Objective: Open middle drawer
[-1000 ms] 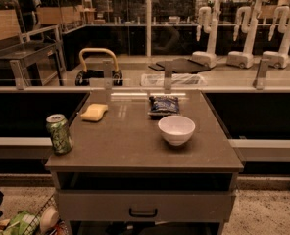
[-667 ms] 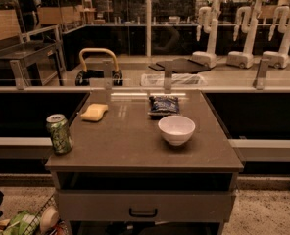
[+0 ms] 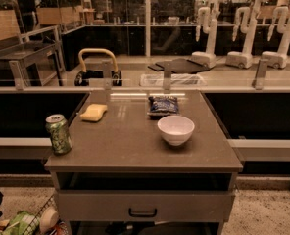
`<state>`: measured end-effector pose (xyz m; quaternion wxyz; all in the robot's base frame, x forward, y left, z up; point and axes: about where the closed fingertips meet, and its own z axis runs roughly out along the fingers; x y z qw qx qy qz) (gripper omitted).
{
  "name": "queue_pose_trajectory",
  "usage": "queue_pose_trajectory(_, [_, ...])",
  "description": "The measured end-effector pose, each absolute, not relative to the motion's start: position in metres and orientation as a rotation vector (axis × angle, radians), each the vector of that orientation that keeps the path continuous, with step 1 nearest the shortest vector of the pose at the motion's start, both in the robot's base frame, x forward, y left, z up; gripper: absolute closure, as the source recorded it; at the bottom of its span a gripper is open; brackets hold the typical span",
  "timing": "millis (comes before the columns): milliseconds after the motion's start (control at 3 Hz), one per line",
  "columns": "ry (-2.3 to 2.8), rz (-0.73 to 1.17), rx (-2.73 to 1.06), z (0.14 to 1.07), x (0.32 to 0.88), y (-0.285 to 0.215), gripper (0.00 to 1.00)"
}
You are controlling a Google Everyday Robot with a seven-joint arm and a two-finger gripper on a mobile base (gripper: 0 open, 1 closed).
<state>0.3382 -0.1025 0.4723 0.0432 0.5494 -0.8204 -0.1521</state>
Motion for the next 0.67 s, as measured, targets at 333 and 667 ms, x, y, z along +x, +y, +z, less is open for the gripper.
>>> queue_pose_trajectory(333, [-2.551,-0.414,1.748,0.548,0.370,-0.135,0.00])
queue_pose_trajectory(667, [-2.567,-0.360,1.834,0.636,0.386,-0.179,0.00])
